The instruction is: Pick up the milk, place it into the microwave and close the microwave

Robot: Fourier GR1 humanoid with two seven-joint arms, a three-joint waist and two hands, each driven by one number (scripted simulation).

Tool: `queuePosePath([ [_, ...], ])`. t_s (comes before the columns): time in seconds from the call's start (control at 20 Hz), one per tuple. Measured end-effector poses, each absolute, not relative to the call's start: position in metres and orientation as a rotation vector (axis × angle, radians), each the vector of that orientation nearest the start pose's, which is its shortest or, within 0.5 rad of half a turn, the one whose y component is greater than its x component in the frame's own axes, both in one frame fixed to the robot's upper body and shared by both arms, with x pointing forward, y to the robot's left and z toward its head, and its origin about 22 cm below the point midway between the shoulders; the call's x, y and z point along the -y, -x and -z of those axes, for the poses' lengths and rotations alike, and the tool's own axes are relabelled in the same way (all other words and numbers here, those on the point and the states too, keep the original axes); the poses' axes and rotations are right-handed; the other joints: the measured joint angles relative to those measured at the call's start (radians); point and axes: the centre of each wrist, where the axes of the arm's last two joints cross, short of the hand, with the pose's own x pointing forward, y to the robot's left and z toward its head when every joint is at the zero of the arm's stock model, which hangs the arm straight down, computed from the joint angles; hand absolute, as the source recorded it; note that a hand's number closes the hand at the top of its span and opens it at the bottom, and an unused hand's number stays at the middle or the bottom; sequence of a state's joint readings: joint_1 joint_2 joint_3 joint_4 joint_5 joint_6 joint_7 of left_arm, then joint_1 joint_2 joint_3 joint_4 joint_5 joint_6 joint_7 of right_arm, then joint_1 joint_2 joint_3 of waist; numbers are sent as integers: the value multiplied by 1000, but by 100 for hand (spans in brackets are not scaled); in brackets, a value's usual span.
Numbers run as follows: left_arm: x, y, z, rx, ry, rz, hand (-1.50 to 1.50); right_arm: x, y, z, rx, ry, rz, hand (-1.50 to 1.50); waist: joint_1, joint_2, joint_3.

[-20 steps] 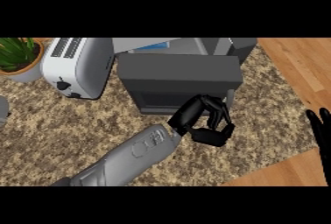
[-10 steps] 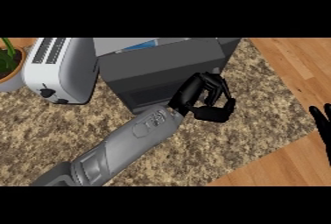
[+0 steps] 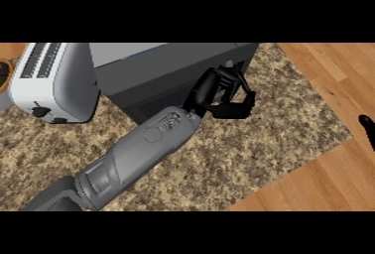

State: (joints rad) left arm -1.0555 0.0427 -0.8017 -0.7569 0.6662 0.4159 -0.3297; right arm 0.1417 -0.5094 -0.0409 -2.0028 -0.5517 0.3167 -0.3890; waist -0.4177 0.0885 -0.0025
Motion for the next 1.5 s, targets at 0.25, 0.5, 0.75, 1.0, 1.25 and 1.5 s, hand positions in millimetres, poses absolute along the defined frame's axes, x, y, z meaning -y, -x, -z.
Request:
queuePosePath([
  [0.25,-10,-369,-77,1829,287,406,150,317,-201,-127,2199,-432,-333,-150,-16,-1,-2],
  [0.5,-12,-369,-76,1835,274,362,150,321,-203,-134,2197,-422,-355,-150,-27,-3,-1],
  [0.75,-14,-369,-75,1852,253,332,150,327,-206,-143,2197,-402,-381,-150,-37,-2,1],
  [1.0,-14,-368,-76,1863,239,311,150,330,-209,-149,2199,-412,-389,-150,-42,0,2],
  [1.25,-14,-368,-76,1877,225,298,150,332,-211,-154,2203,-427,-389,-150,-47,1,3],
  [1.5,-14,-368,-76,1885,212,289,150,334,-213,-160,2205,-438,-389,-150,-51,1,3],
])
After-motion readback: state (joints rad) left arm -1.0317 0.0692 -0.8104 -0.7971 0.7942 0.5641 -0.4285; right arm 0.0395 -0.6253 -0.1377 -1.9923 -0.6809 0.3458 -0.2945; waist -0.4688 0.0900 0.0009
